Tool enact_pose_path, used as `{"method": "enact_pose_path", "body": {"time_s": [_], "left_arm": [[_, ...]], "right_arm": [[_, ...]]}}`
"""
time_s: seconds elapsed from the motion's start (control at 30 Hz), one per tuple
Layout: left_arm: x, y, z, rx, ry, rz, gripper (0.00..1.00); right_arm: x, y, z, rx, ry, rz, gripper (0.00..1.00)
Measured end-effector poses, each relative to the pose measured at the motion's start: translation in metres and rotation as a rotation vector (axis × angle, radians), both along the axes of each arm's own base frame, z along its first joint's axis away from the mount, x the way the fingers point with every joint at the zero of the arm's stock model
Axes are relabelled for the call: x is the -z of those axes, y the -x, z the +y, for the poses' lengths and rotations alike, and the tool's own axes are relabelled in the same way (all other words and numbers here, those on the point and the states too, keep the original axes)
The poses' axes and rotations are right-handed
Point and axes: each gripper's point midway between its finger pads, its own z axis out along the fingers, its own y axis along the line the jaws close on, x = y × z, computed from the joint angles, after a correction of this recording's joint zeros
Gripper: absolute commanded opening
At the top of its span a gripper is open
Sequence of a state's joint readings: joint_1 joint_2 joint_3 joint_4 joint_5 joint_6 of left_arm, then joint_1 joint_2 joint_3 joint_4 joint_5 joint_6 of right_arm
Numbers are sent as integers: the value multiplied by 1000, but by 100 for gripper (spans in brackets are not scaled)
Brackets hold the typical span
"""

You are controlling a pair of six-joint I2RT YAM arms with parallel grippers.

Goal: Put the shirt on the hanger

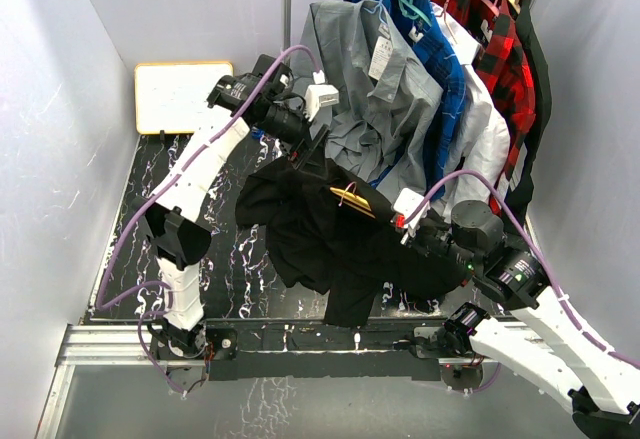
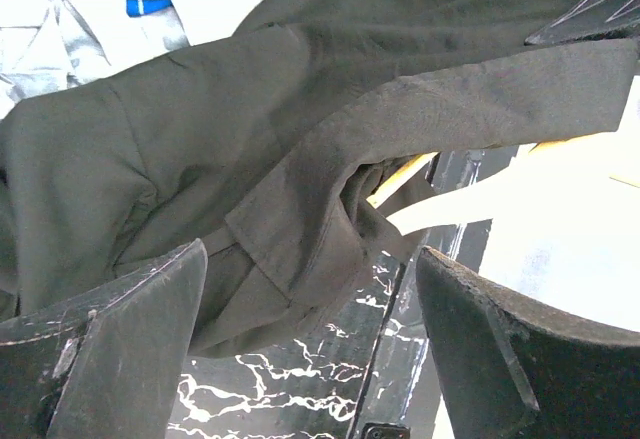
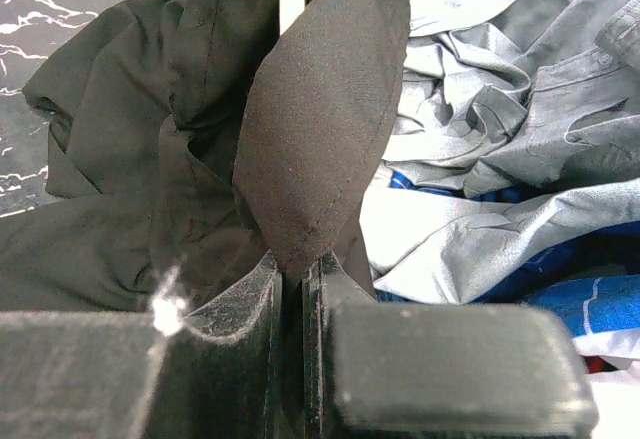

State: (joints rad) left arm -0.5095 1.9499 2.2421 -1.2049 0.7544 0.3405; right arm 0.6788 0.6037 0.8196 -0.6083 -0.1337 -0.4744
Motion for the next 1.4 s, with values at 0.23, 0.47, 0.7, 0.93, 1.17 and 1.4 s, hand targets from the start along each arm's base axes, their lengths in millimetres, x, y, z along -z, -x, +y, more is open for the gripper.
{"method": "enact_pose_path", "body": {"time_s": [0.23, 0.47, 0.7, 0.93, 1.17, 1.4], "left_arm": [[6, 12, -9, 38, -18, 13, 64], [12, 21, -14, 74, -23, 23, 20], [23, 25, -12, 78, -49, 47, 0], [6, 24, -8, 66, -57, 8, 0], [-16, 43, 9, 50, -62, -53, 0], [-1, 63, 27, 21, -89, -66, 0]], "right_arm": [[0, 0, 0, 0, -1, -1, 0], [-1, 0, -1, 6, -2, -6, 0], [2, 0, -2, 11, -8, -7, 0], [7, -10, -1, 65, -21, 15, 0], [8, -32, 3, 170, -81, 37, 0], [2, -49, 19, 208, -169, 59, 0]]}}
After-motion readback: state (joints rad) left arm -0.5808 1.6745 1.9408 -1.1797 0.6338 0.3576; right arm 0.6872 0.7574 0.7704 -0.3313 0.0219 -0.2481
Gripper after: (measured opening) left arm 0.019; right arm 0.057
